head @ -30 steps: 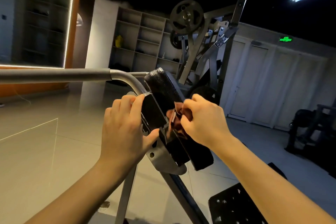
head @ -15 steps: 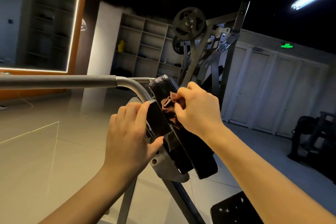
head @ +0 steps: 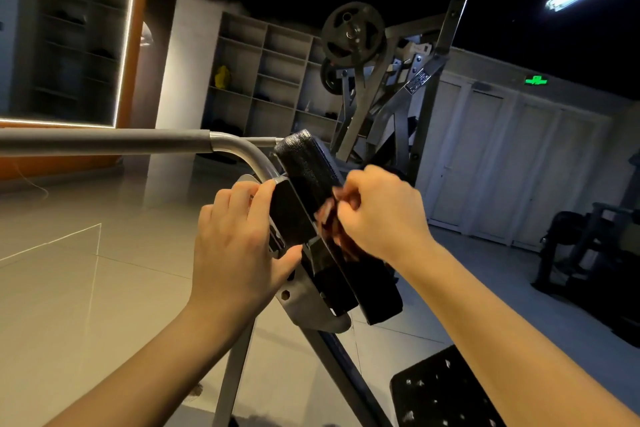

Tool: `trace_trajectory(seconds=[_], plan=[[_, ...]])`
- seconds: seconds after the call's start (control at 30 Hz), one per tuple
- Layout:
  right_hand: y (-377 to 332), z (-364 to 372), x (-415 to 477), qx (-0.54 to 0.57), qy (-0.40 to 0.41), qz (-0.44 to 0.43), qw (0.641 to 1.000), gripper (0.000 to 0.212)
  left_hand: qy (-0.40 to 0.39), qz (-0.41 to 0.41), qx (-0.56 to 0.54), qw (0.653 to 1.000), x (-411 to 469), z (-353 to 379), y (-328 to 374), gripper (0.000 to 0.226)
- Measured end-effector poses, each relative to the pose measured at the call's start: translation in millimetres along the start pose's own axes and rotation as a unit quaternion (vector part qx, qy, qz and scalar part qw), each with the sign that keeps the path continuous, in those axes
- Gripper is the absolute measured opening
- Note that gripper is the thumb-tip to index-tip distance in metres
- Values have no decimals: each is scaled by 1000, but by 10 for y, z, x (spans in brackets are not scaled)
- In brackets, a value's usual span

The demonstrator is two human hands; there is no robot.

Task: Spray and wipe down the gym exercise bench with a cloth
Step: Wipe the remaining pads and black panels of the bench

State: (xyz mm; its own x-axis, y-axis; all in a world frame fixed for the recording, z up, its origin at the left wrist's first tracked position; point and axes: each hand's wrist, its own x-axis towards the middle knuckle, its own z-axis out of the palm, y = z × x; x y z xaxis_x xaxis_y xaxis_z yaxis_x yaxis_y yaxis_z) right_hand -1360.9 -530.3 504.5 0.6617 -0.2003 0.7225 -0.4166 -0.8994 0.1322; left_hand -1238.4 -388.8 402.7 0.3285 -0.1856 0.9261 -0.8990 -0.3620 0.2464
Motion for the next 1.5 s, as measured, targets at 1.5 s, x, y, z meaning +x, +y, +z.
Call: trace_trajectory(seconds=[1.5], plan=[[580, -172, -1197, 637, -216, 309, 673, 23, -369, -121, -427, 817, -208, -107, 710, 33]])
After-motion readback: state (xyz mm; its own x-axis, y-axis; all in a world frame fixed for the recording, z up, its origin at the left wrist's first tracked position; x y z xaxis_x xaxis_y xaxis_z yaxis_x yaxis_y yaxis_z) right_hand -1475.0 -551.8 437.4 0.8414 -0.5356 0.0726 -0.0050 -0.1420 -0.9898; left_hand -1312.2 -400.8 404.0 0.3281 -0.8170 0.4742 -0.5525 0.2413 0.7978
